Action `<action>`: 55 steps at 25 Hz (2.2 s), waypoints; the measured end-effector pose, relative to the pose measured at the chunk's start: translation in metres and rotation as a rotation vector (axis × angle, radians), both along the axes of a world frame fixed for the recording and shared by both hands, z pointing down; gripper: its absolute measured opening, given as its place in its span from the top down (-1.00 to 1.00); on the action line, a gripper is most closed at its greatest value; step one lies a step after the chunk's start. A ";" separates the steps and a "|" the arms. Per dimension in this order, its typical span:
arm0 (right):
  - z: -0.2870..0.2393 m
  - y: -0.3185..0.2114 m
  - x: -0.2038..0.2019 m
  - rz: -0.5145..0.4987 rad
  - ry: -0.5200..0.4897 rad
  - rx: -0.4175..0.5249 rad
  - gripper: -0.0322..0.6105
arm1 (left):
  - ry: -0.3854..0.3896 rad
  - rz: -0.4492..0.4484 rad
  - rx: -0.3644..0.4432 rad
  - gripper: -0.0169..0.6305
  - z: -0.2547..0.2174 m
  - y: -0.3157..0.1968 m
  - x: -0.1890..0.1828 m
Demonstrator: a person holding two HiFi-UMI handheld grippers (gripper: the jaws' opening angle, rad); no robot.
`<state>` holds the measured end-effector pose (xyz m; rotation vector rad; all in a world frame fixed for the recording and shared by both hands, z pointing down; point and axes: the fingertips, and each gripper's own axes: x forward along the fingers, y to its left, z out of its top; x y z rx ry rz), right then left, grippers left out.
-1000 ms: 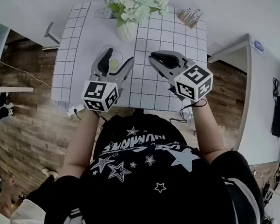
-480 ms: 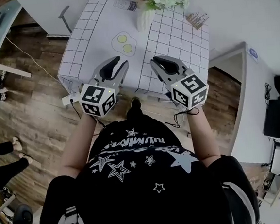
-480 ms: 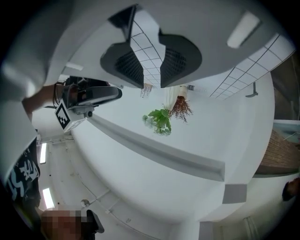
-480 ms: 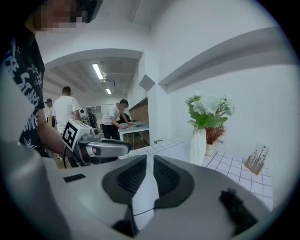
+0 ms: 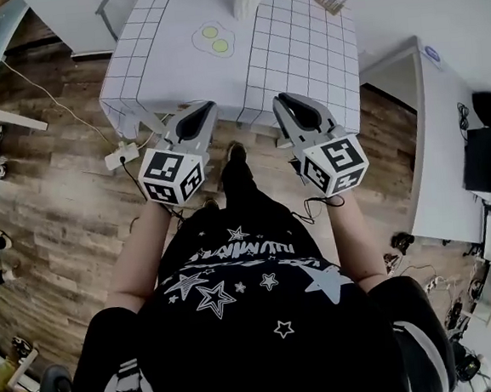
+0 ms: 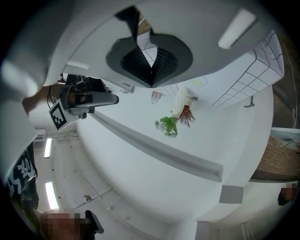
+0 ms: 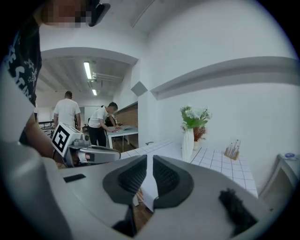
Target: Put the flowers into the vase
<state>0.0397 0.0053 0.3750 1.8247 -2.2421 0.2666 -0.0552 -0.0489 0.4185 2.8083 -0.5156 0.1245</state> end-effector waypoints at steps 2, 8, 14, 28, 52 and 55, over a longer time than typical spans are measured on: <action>0.005 0.020 -0.009 0.021 -0.009 -0.025 0.76 | 0.001 0.033 -0.009 0.92 0.006 0.016 -0.002; 0.014 0.076 -0.025 0.035 0.033 -0.058 0.77 | 0.024 0.057 -0.016 0.92 0.012 0.059 -0.008; 0.004 0.078 -0.008 0.028 0.027 -0.017 0.77 | 0.027 0.040 0.025 0.92 -0.005 0.076 0.001; -0.009 0.143 0.075 0.010 -0.074 0.030 0.83 | 0.024 -0.055 0.110 0.92 -0.034 0.148 0.060; 0.003 0.301 0.105 -0.086 -0.053 0.072 0.86 | 0.020 -0.072 0.166 0.92 -0.021 0.309 0.112; -0.011 0.317 0.099 -0.092 -0.062 0.074 0.86 | 0.008 -0.073 0.162 0.92 -0.035 0.328 0.106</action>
